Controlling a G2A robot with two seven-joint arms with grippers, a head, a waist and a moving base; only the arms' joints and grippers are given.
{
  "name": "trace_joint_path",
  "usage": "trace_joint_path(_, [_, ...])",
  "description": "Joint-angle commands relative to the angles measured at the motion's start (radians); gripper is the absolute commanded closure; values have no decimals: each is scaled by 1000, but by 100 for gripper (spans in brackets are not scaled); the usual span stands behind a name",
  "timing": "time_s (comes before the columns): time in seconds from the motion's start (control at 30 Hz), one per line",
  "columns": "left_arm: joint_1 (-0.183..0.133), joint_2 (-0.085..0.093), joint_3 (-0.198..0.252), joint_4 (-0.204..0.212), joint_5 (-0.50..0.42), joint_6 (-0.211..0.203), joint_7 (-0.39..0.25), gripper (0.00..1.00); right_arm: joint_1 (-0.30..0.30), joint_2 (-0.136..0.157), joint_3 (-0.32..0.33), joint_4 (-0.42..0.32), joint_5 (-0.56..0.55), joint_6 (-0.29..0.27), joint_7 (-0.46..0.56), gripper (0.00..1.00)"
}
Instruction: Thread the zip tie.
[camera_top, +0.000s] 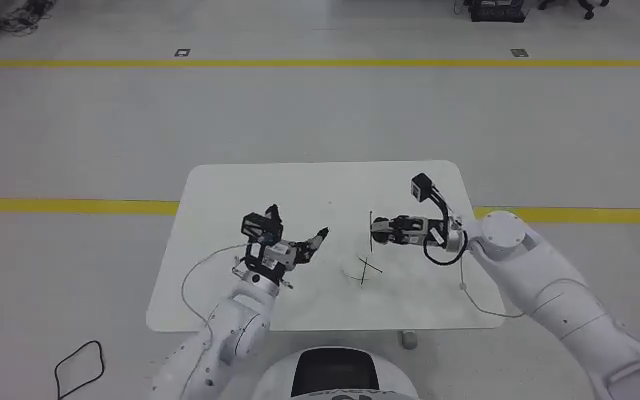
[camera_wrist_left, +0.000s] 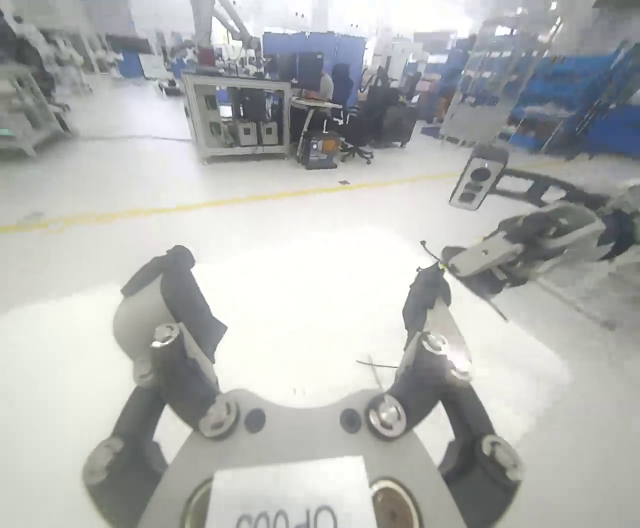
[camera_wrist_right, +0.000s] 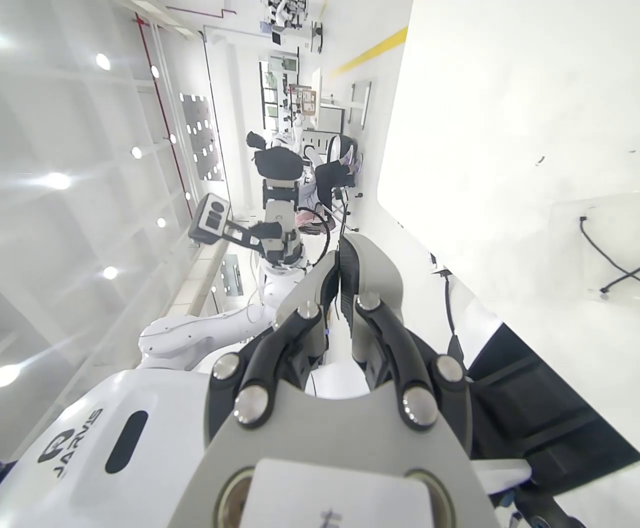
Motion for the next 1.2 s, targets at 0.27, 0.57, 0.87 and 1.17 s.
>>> trace_joint_path(0.27, [-14, 7, 29, -6, 210, -40, 42, 0, -9, -3, 5, -10, -7, 16, -39, 100])
trace_joint_path(0.57, [-274, 143, 295, 132, 227, 116, 57, 0, -14, -20, 15, 6, -9, 79, -110, 100])
trace_joint_path(0.87, [-298, 153, 320, 158, 227, 170, 109, 0, -24, -23, 17, -10, -22, 84, -140, 100])
trace_joint_path(1.17, [-534, 215, 578, 256, 227, 170, 131, 0, -31, -37, 24, -36, -39, 138, -204, 100])
